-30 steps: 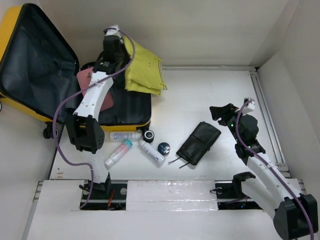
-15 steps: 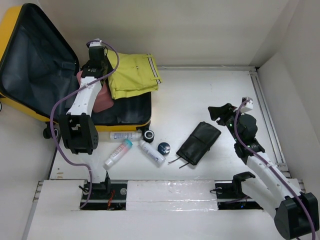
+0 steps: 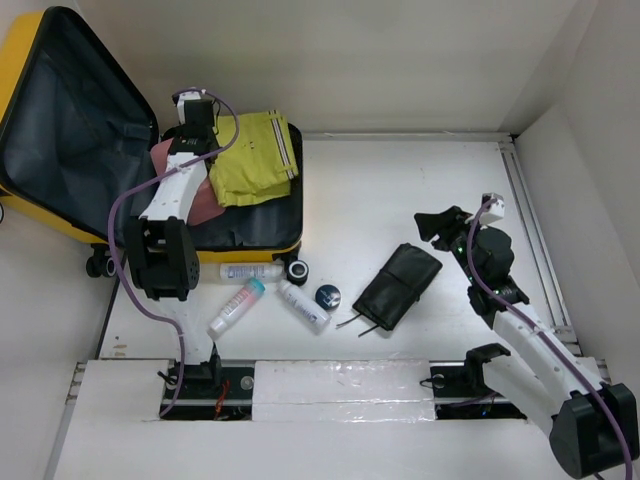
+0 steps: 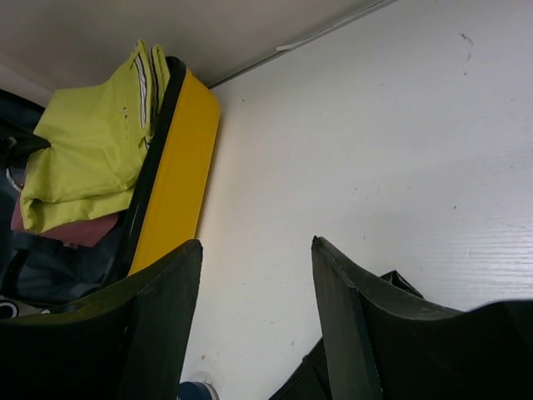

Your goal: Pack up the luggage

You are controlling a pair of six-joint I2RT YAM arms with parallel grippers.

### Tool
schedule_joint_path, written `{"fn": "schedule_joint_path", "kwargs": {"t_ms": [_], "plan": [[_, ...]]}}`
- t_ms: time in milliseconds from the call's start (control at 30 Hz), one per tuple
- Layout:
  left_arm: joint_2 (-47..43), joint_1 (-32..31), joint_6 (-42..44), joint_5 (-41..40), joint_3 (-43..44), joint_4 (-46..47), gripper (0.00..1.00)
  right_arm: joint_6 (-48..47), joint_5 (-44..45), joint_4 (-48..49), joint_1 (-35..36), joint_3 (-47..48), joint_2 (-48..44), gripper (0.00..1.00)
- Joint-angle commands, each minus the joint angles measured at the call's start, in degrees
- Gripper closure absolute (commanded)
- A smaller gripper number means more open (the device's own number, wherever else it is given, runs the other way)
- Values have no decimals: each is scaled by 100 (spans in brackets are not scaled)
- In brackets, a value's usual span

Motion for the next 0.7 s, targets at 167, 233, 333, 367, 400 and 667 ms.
{"fn": "schedule_joint_path", "kwargs": {"t_ms": [167,233,333,367,400,667], "plan": [[-95,134,11,-400,330,-102,96,-92,29,140,37,314,3,39],[-182,134,-138,-400,330,-156,89,-92,29,140,37,314,3,39],[-419,134,-297,-400,330,-217,80,-92,29,140,37,314,3,39],[-498,134,-298,-348,330,-218,80,-92,-41,140,37,314,55,39],[-560,82,-367,-278,261,-218,85,-145,-42,140,37,366,55,39],[-1105,-111,-658,-101,-451,-376,100,-145,11,88,152,366,55,39]]}}
